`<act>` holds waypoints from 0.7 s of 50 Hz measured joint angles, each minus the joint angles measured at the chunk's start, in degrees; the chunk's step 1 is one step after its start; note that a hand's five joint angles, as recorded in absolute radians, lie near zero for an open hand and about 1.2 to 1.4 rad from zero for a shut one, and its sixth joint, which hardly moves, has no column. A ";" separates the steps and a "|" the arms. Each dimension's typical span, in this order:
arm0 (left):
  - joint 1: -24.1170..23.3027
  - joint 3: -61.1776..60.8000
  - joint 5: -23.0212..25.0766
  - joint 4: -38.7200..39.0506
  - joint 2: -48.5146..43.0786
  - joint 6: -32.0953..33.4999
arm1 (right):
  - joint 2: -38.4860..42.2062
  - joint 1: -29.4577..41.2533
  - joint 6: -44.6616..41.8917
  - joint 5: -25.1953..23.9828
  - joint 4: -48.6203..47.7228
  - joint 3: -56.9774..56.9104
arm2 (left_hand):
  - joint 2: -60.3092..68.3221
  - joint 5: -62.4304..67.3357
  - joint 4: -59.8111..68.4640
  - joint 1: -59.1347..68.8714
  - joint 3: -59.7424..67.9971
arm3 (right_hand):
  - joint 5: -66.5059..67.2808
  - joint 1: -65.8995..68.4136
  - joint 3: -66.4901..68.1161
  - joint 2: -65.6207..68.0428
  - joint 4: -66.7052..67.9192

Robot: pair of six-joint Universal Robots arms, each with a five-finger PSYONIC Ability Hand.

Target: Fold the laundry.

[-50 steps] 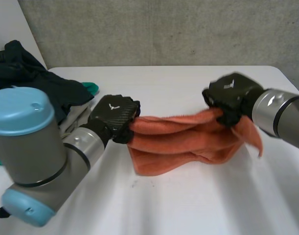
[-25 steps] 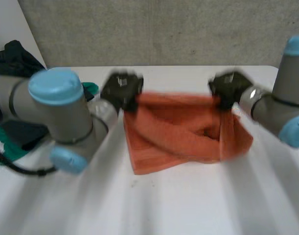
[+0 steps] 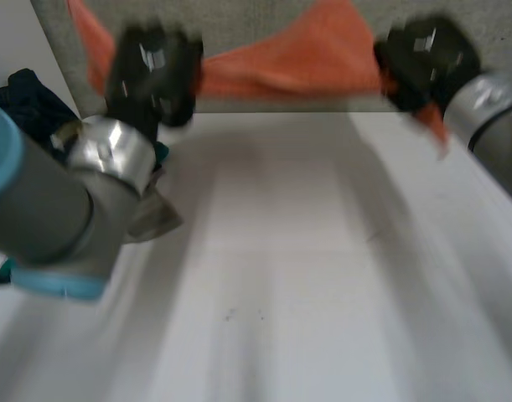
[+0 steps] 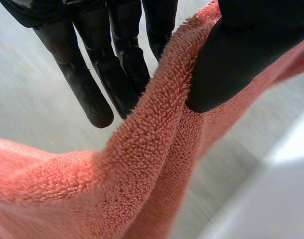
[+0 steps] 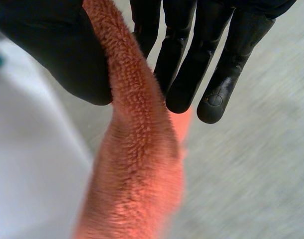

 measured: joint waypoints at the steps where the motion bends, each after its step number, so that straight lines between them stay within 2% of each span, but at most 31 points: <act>1: -0.32 -4.28 -0.54 -0.77 -0.42 -0.01 | 0.27 -0.37 -0.17 -0.20 0.98 3.76 | 0.00 0.00 0.00 0.00 0.00 | 0.00 0.00 0.00 0.00 0.00; 5: -1.38 -9.73 -1.58 -1.47 -2.80 -0.02 | 1.26 -1.09 -0.34 -0.37 1.59 10.28 | 0.00 0.00 0.00 0.00 0.00 | 0.00 0.00 0.00 0.00 0.00; 7: -2.98 -12.37 -2.61 -1.88 -6.90 -0.06 | 3.34 -1.56 -0.40 -0.37 1.39 15.36 | 0.01 0.00 0.00 0.00 0.00 | 0.00 0.00 0.00 0.00 0.00; 14: -6.04 -13.63 -6.02 -4.51 -15.72 -0.23 | 8.15 -2.05 -0.57 -0.16 0.88 22.41 | -3.87 -2.38 -3.52 -1.31 -3.26 | 0.01 0.00 0.00 0.00 0.00; 15: -6.64 -13.52 -7.17 -6.10 -17.29 -0.20 | 9.01 -2.31 -0.72 -0.03 0.87 23.51 | -18.27 -16.05 -17.80 -15.40 -17.86 | 0.01 0.00 0.00 0.00 0.00; 16: -6.93 -13.45 -7.72 -7.09 -17.62 -0.19 | 9.28 -2.51 -0.82 -0.02 0.90 23.93 | -21.37 -19.34 -21.08 -18.82 -20.39 | 0.01 0.00 0.00 0.00 -0.01; 19: -7.35 -13.26 -8.54 -8.92 -16.78 -0.19 | 9.49 -3.38 -1.15 -0.05 0.99 24.71 | -21.37 -19.34 -21.08 -18.82 -20.39 | 0.01 0.00 0.00 0.00 0.00; 20: -7.45 -13.24 -8.71 -9.43 -16.30 -0.20 | 9.46 -3.71 -1.27 -0.09 1.02 24.88 | -41.58 -40.42 -42.04 -39.47 -41.01 | 0.01 0.00 0.00 0.00 0.00; 22: -7.37 -13.32 -8.89 -10.19 -14.31 -0.27 | 9.24 -4.41 -1.41 -0.17 1.08 25.15 | -43.84 -42.85 -44.49 -40.19 -43.27 | 0.01 0.00 0.00 0.00 0.00; 29: -2.81 -15.01 -7.76 -11.00 -2.32 -0.55 | 6.44 -7.38 -1.46 -0.47 1.20 27.00 | -49.16 -48.28 -49.46 -43.55 -48.65 | 0.01 0.00 0.00 0.00 0.00; 35: 4.63 -17.90 -2.65 -11.87 1.25 -0.27 | 5.31 -9.37 -1.43 -1.41 1.17 28.04 | -49.17 -48.28 -49.48 -43.55 -48.65 | 0.01 0.00 0.00 0.00 0.00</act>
